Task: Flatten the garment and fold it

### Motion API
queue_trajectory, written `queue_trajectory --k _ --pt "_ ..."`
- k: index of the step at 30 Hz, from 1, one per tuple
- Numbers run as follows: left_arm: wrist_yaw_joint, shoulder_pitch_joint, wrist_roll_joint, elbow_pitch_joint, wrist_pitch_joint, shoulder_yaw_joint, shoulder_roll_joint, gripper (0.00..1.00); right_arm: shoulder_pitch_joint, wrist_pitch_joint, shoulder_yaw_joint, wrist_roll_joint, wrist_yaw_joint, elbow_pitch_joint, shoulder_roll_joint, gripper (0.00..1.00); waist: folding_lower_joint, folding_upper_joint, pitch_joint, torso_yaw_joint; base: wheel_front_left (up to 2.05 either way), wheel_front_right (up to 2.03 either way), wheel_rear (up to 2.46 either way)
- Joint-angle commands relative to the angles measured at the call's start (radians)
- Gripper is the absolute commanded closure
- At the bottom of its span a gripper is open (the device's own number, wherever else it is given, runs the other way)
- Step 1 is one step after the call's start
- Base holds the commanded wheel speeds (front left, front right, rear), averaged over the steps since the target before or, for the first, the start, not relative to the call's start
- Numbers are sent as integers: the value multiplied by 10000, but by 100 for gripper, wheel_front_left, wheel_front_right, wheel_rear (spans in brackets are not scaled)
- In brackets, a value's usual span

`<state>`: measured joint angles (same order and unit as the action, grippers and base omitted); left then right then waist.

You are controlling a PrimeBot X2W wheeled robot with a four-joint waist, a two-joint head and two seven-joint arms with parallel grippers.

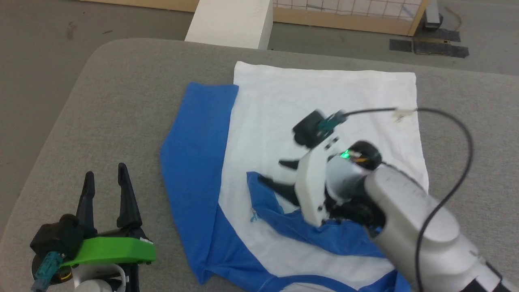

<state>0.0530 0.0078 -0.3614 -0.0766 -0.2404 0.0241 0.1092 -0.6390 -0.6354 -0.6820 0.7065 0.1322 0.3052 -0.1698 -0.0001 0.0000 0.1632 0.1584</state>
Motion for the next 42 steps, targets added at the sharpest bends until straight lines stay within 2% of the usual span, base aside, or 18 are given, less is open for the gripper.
queue_trajectory --k 1,7,12,17,22,27,30,36,42 --pt "3 -134 -88 18 -23 35 90 0 -184 297 384 185 -15 -193 -145 0 1 0 -161 -177 0 0 0" --pt "58 -55 -122 0 81 60 172 0 51 1509 2825 -80 -15 -802 -839 0 1 0 -407 -509 0 0 0" --pt "90 -4 -149 -29 155 27 194 0 966 1957 5257 -668 -15 -1077 -1005 0 1 0 -501 -729 0 0 0" --pt "98 -55 -207 60 269 -72 175 0 2193 1939 7527 -1562 -15 -1583 -780 0 1 0 -423 -863 0 0 0" --pt "-18 -644 -394 321 880 -200 324 0 3049 1561 8911 -2287 -15 -2449 -268 0 1 0 -79 -920 0 0 0" --pt "-248 -2429 -718 933 2072 -320 699 0 3285 1081 9711 -2618 -15 -3337 89 0 1 0 578 -870 0 0 0" --pt "-330 -3895 -876 1691 3256 -323 1188 0 3134 798 9870 -2708 -15 -3875 189 0 1 0 1152 -944 0 0 0" --pt "-337 -6562 -1341 3228 5403 -193 1955 0 2484 449 9783 -2535 -15 -4632 377 0 1 0 2348 -1289 0 0 0" --pt "-411 -8434 -1532 4061 7731 -523 2619 0 2127 393 9672 -2494 -15 -4879 386 0 1 0 3354 -1629 0 0 0"
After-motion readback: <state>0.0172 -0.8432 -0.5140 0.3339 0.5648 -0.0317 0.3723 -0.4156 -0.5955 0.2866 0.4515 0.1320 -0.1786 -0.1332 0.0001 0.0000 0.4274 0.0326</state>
